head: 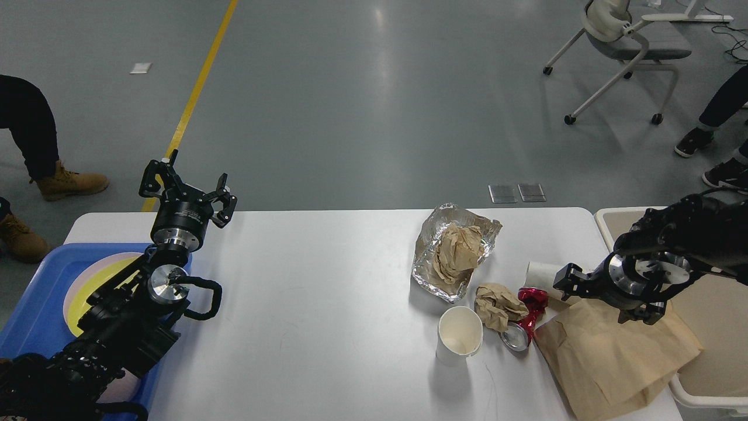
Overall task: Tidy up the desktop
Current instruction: 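Grasp the brown paper bag with the right gripper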
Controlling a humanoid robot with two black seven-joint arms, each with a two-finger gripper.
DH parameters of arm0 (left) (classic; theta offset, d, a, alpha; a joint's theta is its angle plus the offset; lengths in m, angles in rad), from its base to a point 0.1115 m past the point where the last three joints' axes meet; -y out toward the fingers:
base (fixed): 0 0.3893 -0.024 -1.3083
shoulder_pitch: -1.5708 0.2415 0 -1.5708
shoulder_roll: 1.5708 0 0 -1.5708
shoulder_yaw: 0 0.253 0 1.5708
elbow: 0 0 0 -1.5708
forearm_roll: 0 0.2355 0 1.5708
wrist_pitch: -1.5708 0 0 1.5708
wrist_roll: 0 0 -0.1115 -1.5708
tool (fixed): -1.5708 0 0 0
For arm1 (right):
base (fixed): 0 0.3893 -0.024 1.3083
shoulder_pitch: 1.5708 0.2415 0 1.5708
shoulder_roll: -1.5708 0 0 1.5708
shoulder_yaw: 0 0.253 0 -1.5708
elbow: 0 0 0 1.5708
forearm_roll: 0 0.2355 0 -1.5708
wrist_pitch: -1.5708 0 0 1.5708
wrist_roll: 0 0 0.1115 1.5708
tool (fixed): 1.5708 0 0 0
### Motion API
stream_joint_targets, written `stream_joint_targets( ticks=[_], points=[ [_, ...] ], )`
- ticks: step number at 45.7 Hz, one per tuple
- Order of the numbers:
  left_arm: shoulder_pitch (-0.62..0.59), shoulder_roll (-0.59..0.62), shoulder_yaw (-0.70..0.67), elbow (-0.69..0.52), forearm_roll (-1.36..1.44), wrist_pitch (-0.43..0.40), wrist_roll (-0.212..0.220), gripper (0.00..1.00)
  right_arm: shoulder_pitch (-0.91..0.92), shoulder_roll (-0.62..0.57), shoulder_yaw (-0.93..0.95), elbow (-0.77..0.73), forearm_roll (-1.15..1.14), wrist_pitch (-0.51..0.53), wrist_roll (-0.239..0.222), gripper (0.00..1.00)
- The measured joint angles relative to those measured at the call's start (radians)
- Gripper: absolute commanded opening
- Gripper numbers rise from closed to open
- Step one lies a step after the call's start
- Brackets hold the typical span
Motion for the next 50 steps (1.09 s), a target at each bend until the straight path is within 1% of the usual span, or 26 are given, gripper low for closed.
stream_joint_targets(
  ticks=[8, 17, 18, 19, 21, 23, 25, 27, 30, 34, 37, 43, 50],
  points=[
    [0.0, 0.0, 0.0, 0.0, 0.0, 0.0, 0.0, 0.96, -0.026, 0.006, 0.008, -0.029, 0.007, -0.011, 0.0, 1.0],
    [0.0, 0.0, 0.0, 0.0, 0.0, 0.0, 0.0, 0.96, -0.119, 0.038, 0.032, -0.134, 0.011, -0.016, 0.0, 0.99],
    [0.0, 0.0, 0.0, 0.0, 0.0, 0.0, 0.0, 0.96, -0.131, 0.042, 0.034, -0.145, 0.011, -0.017, 0.0, 0.94],
    [0.0, 0.0, 0.0, 0.0, 0.0, 0.0, 0.0, 0.96, -0.142, 0.045, 0.035, -0.156, 0.011, -0.017, 0.0, 0.86],
    [0.0, 0.0, 0.0, 0.0, 0.0, 0.0, 0.0, 0.96, -0.17, 0.055, 0.036, -0.182, 0.011, -0.019, 0.0, 0.66],
    [0.0, 0.0, 0.0, 0.0, 0.0, 0.0, 0.0, 0.96, -0.197, 0.065, 0.037, -0.205, 0.011, -0.019, 0.0, 0.43],
    [0.0, 0.0, 0.0, 0.0, 0.0, 0.0, 0.0, 0.96, -0.215, 0.072, 0.037, -0.216, 0.011, -0.018, -0.001, 0.23],
    [0.0, 0.0, 0.0, 0.0, 0.0, 0.0, 0.0, 0.96, -0.226, 0.076, 0.037, -0.221, 0.011, -0.012, -0.002, 0.12],
    [0.0, 0.0, 0.0, 0.0, 0.0, 0.0, 0.0, 0.96, -0.232, 0.079, 0.036, -0.221, 0.011, -0.003, -0.003, 0.0],
    [0.0, 0.0, 0.0, 0.0, 0.0, 0.0, 0.0, 0.96, -0.232, 0.076, 0.035, -0.218, 0.01, 0.022, -0.006, 0.0],
    [0.0, 0.0, 0.0, 0.0, 0.0, 0.0, 0.0, 0.96, -0.221, 0.065, 0.032, -0.215, 0.009, 0.067, -0.008, 0.0],
    [0.0, 0.0, 0.0, 0.0, 0.0, 0.0, 0.0, 0.96, -0.183, 0.023, 0.028, -0.214, 0.007, 0.152, -0.009, 0.0],
    [0.0, 0.0, 0.0, 0.0, 0.0, 0.0, 0.0, 0.96, -0.137, -0.02, 0.022, -0.211, 0.005, 0.211, -0.009, 0.0]
  ],
)
